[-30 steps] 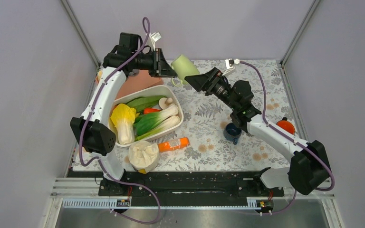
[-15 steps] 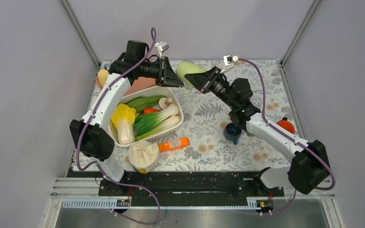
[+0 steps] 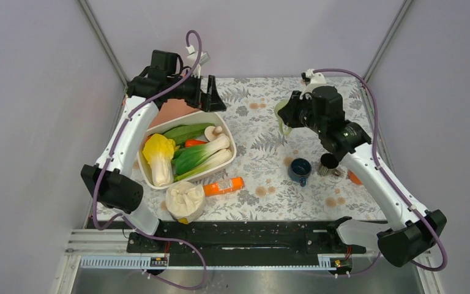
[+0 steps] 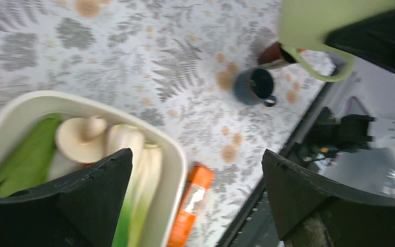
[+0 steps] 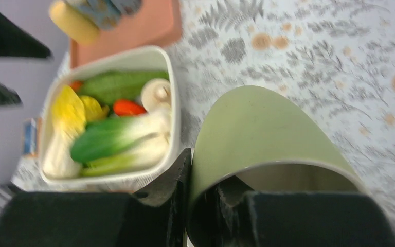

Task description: Turn the mug right side up

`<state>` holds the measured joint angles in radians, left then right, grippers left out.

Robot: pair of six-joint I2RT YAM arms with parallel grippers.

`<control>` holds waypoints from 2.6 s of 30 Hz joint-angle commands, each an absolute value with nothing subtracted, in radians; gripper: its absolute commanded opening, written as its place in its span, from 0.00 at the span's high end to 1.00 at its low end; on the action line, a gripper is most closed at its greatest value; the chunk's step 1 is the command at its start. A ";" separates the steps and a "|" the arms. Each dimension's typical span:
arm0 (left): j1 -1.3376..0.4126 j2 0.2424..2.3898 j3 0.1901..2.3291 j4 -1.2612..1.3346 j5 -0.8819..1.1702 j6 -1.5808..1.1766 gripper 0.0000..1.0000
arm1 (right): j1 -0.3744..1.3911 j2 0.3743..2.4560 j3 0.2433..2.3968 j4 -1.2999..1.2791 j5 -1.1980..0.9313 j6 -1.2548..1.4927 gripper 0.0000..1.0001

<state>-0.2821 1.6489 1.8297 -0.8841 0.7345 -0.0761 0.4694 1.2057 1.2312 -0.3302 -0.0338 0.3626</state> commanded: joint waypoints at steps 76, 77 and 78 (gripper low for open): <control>0.268 1.943 1.878 -0.737 0.110 0.354 0.01 | 0.843 1.025 1.104 -0.870 0.306 0.253 0.02; 0.278 1.966 1.896 -0.732 0.126 0.355 0.01 | 0.828 1.029 1.097 -0.865 0.297 0.246 0.02; 0.286 1.985 1.911 -0.722 0.137 0.353 0.01 | 0.814 1.029 1.089 -0.860 0.288 0.241 0.02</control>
<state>0.2462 1.9358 1.8038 -0.7830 0.1749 0.3588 0.8566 1.0237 1.1080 -0.9298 0.2790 0.2989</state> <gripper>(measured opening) 0.988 0.973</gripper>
